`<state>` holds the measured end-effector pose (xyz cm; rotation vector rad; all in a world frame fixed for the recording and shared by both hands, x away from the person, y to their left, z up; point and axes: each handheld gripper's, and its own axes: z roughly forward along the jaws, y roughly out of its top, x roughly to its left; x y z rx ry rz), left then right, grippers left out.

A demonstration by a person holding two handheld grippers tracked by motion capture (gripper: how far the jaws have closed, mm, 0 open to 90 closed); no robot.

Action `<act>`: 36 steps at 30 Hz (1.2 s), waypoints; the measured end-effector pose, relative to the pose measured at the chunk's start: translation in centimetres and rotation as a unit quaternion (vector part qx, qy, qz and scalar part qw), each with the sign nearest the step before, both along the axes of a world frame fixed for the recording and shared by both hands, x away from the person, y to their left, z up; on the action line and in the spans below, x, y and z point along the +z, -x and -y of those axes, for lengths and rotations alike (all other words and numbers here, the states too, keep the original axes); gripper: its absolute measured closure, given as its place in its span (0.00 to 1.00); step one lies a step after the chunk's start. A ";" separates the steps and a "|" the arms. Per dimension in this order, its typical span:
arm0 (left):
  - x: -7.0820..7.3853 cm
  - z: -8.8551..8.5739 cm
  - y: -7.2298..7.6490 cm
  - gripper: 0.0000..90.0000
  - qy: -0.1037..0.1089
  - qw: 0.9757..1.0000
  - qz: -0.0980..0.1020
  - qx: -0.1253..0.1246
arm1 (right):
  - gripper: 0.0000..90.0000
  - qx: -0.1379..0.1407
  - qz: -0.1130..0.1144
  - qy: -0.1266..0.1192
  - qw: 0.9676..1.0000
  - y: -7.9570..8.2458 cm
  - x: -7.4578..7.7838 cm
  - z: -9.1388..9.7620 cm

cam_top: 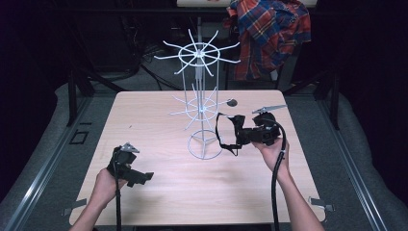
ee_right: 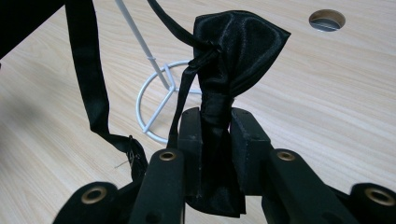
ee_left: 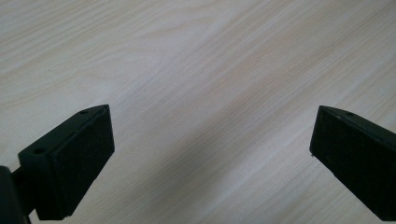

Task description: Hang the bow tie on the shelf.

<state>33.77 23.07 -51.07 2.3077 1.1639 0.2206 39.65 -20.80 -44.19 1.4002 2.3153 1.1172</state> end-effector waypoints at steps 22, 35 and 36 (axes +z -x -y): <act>0.0 0.0 0.0 0.00 -0.002 1.000 -0.001 -0.004 | 0.83 0.008 -0.017 0.013 1.000 -0.2 -1.3 -1.6; 0.0 0.0 0.0 0.00 -0.004 1.000 0.001 -0.005 | 0.83 0.012 -0.022 0.010 1.000 -0.6 -2.7 -2.7; 0.0 0.0 0.0 0.00 -0.004 1.000 0.000 -0.005 | 0.83 0.010 -0.023 0.010 1.000 -0.6 -2.7 -2.7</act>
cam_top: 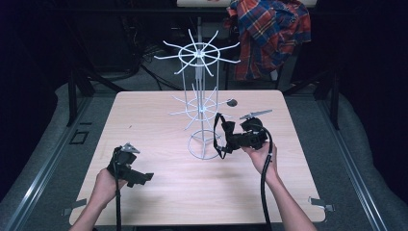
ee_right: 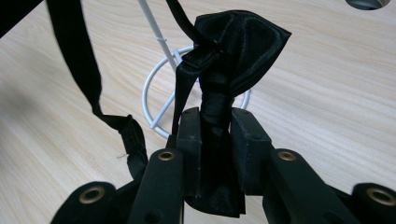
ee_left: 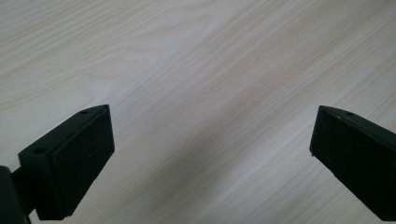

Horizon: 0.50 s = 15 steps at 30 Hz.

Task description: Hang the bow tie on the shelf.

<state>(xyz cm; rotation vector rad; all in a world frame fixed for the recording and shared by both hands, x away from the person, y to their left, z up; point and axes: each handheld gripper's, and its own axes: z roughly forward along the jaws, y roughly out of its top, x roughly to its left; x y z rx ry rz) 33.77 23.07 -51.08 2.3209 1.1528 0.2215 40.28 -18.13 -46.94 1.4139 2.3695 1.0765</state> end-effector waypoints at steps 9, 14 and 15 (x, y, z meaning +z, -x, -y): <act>-0.1 0.1 0.0 0.00 -0.001 1.000 0.001 0.001 | 0.81 0.002 -0.008 -0.033 0.999 -0.4 -1.0 -0.1; -0.1 0.2 0.0 0.00 -0.002 1.000 0.001 0.001 | 0.80 0.007 -0.011 -0.048 0.999 -0.6 -1.3 -0.1; -0.1 0.2 -0.1 0.00 -0.002 1.000 -0.001 -0.001 | 0.80 0.007 -0.011 -0.048 0.999 -0.6 -1.3 -0.1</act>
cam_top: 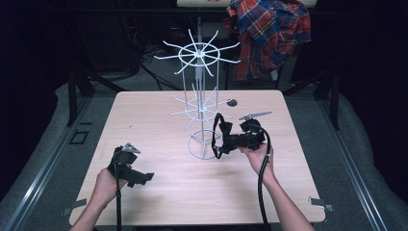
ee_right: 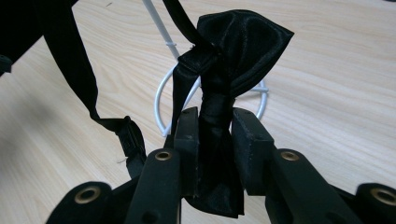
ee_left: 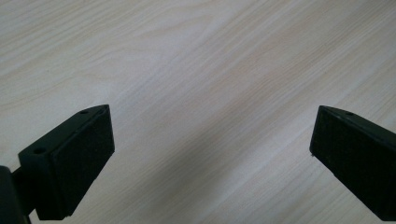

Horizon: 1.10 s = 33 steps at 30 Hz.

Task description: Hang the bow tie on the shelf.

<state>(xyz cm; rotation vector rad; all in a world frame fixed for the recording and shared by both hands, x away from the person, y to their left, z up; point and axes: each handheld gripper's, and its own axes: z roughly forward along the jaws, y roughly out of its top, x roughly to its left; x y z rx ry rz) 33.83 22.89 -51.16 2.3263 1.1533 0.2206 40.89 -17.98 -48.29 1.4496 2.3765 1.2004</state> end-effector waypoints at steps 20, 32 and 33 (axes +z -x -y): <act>0.0 0.0 0.0 0.00 0.001 1.000 0.002 0.000 | 0.68 0.001 -0.006 -0.017 1.000 -0.1 -0.5 -0.2; 0.1 -0.2 0.1 0.00 0.003 1.000 0.004 0.002 | 0.47 0.002 0.021 0.061 0.998 0.7 1.2 -0.3; 0.1 -0.2 0.1 0.00 0.003 1.000 0.004 0.002 | 0.46 0.000 0.024 0.066 0.998 0.9 1.4 -0.3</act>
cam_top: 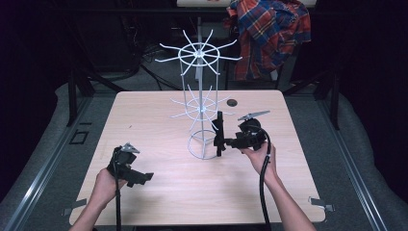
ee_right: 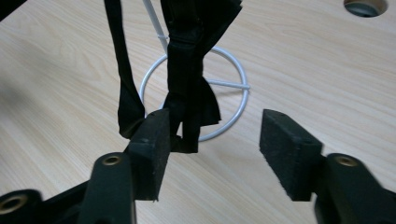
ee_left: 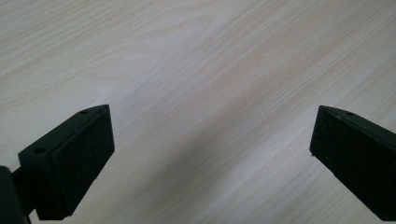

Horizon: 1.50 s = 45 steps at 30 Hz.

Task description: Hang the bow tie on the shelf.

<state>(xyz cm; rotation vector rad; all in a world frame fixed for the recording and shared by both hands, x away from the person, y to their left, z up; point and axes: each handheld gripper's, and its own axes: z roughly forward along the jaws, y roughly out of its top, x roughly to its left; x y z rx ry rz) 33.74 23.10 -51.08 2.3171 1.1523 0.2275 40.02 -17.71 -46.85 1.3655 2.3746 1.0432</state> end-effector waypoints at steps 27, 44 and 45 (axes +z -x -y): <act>0.2 -0.1 0.2 0.00 0.003 1.000 0.003 -0.002 | 0.10 0.003 0.000 0.031 1.000 5.2 3.2 4.4; 0.2 0.3 0.0 0.00 -0.002 1.000 -0.001 -0.008 | 0.07 0.023 -0.061 0.110 0.992 8.2 -2.1 5.6; 0.2 0.3 0.0 0.00 -0.003 1.000 -0.002 -0.009 | 0.07 0.024 -0.068 0.108 0.991 8.1 -2.5 5.5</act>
